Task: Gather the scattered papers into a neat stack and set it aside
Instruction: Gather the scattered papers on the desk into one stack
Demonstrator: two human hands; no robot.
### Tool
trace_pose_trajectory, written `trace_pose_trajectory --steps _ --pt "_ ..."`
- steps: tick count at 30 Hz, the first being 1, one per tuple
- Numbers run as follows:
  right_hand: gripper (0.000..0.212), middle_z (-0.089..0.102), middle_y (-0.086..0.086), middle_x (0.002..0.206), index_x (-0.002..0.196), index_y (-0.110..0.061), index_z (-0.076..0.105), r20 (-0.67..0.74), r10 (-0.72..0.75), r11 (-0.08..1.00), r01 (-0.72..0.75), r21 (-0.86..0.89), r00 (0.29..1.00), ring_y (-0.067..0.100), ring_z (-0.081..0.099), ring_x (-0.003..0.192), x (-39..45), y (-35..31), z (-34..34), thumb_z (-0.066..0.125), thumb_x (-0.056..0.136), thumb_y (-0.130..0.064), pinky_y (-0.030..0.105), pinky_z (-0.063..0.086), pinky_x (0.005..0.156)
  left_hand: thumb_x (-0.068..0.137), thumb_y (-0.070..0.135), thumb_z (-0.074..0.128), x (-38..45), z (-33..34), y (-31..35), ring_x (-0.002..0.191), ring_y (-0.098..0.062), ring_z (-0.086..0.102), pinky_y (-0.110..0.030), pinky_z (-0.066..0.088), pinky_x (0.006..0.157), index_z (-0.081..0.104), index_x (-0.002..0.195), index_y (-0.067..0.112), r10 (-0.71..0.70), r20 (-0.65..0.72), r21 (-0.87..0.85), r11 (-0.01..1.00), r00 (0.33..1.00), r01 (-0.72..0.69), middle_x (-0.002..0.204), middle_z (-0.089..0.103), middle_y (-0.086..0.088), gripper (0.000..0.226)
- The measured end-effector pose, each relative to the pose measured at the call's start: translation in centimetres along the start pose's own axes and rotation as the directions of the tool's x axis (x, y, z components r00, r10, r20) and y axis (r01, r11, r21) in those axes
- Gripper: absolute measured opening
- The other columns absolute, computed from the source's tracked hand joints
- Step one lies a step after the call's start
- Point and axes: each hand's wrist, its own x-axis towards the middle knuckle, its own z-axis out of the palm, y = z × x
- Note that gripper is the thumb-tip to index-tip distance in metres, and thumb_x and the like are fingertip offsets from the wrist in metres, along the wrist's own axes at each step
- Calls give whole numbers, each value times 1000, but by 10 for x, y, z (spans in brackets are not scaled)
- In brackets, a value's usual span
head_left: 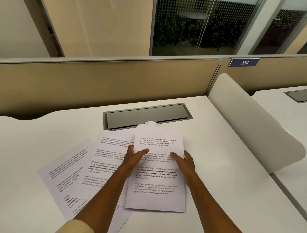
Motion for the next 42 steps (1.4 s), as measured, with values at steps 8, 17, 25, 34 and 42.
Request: trace_pose_trajectory --steps 8,17,25,34,42 --pt "50 68 -3 113 123 -26 53 8 16 1000 -16 -1 1000 21 65 104 -3 10 3 75 79 -36 42 52 97 78 31 79 -6 8 -9 120 -23 51 -38 42 100 38 135 13 -35 27 -5 999 999 35 132 54 -4 72" --pt "61 68 3 115 123 -18 54 56 59 998 -57 -33 997 23 68 101 5 28 -29 83 70 -26 45 55 94 72 13 85 -10 22 -10 98 -19 62 -27 49 75 51 118 10 -72 2 25 997 997 72 111 65 -3 57" --pt "44 70 2 105 117 -17 61 -38 -38 985 31 -170 999 21 68 95 -2 39 -57 78 76 -15 35 54 88 74 18 77 -20 61 -8 108 -30 62 -32 50 84 52 121 6 -78 -157 411 901 985 137 116 63 -10 55" --pt "49 57 10 123 119 -17 65 -94 -89 857 28 -514 992 30 59 112 16 41 -70 77 75 -35 36 51 92 75 40 76 -19 87 -9 119 -33 58 -40 49 92 41 131 4 -91 -301 504 830 949 240 129 58 -14 74" --pt "39 60 13 121 112 -7 65 -78 -61 861 13 -508 995 29 57 114 28 30 -71 69 82 -33 33 48 90 86 18 65 -19 102 -11 102 -31 64 -38 54 82 54 114 6 39 -369 610 764 929 210 112 65 -12 32"
